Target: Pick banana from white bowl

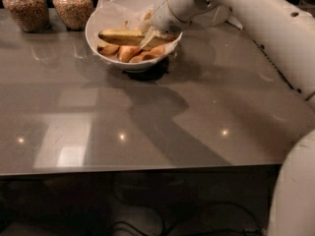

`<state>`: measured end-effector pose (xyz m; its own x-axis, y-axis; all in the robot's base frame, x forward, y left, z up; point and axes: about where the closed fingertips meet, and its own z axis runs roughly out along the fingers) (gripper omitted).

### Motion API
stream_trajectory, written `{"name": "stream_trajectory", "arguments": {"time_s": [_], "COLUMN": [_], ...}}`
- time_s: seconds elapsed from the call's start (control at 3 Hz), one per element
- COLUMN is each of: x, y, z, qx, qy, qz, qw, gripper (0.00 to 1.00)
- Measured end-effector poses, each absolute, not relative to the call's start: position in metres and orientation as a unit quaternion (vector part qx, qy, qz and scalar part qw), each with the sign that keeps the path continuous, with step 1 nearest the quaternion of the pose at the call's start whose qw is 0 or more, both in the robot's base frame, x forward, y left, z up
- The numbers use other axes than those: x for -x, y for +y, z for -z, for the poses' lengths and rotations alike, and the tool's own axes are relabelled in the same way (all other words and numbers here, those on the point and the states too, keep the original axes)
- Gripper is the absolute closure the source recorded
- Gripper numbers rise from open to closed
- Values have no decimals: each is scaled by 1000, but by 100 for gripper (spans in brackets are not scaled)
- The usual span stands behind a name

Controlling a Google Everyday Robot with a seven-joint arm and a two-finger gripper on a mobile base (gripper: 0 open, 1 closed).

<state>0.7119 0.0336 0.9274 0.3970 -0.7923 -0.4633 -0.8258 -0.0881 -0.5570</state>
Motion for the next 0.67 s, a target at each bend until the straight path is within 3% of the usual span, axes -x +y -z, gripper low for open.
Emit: {"name": "stream_trajectory", "arguments": {"time_s": [0.67], "x": [-630], "y": [-14], "z": [-1011], "qx": [732], "qy": [529], "qz": [19], "qw": [429], "gripper": [100]}}
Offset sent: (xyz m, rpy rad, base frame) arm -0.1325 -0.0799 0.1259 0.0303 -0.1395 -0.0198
